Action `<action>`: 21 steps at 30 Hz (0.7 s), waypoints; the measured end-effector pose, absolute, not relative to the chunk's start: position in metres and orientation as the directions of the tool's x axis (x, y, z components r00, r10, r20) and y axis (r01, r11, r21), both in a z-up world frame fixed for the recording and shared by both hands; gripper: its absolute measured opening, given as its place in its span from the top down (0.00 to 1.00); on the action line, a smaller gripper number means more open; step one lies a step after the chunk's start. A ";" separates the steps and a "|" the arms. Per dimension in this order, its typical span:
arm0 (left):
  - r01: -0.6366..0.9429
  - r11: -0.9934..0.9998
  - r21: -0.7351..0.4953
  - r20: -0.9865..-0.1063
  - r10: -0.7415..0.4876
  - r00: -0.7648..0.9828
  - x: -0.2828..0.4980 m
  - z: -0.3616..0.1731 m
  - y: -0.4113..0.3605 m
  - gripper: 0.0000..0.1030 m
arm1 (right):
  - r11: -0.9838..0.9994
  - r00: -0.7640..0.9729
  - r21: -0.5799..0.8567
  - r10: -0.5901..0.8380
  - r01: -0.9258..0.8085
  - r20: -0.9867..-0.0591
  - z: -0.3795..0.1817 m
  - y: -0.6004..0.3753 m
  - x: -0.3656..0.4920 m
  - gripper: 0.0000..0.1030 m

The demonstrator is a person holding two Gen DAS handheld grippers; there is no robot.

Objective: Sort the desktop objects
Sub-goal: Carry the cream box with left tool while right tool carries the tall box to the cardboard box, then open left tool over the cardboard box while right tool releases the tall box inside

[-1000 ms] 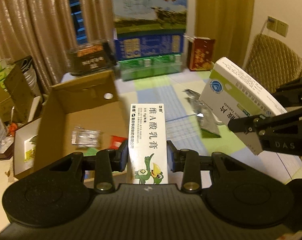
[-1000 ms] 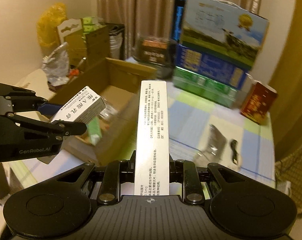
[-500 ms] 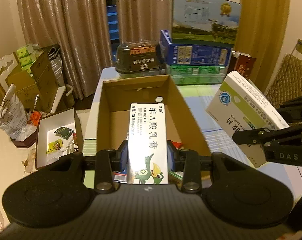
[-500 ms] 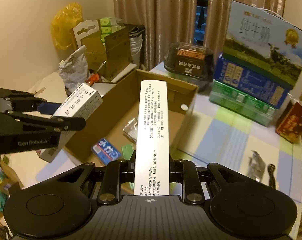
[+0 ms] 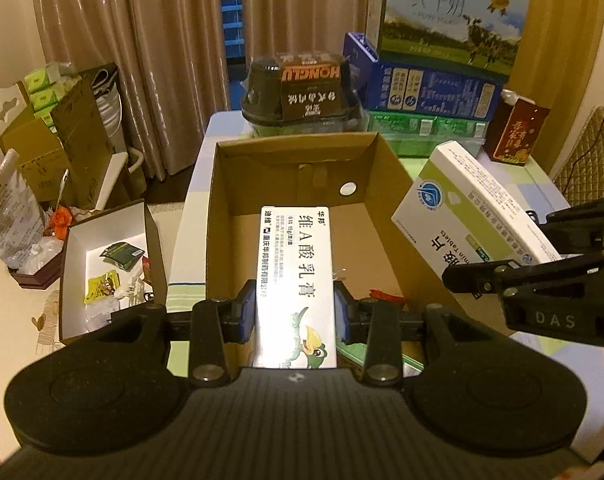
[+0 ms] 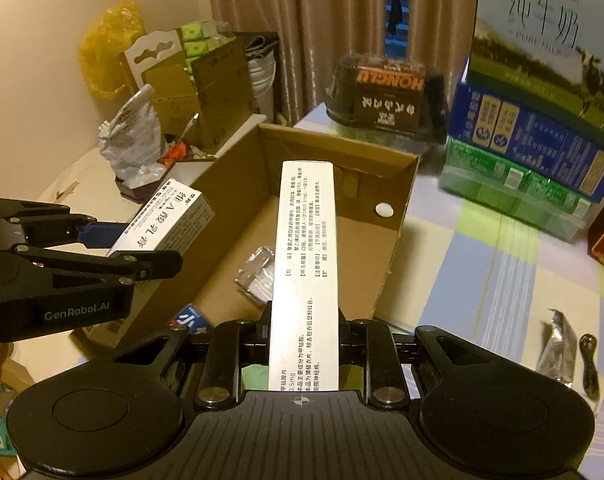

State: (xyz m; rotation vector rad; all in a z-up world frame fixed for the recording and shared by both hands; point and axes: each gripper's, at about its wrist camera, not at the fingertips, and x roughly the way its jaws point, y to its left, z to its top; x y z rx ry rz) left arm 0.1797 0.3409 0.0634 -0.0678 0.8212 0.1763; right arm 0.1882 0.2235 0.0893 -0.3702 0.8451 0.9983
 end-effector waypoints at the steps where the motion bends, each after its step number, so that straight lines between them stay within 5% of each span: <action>1: -0.183 0.983 0.008 -0.736 0.129 0.664 0.183 0.060 0.343 0.68 | 0.519 0.266 0.100 0.584 -0.849 -0.767 0.086 0.225 0.191 0.80; 21: -0.206 0.978 0.020 -0.755 0.150 0.639 0.203 0.035 0.354 0.68 | 0.537 0.255 0.132 0.585 -0.833 -0.770 0.072 0.234 0.201 0.80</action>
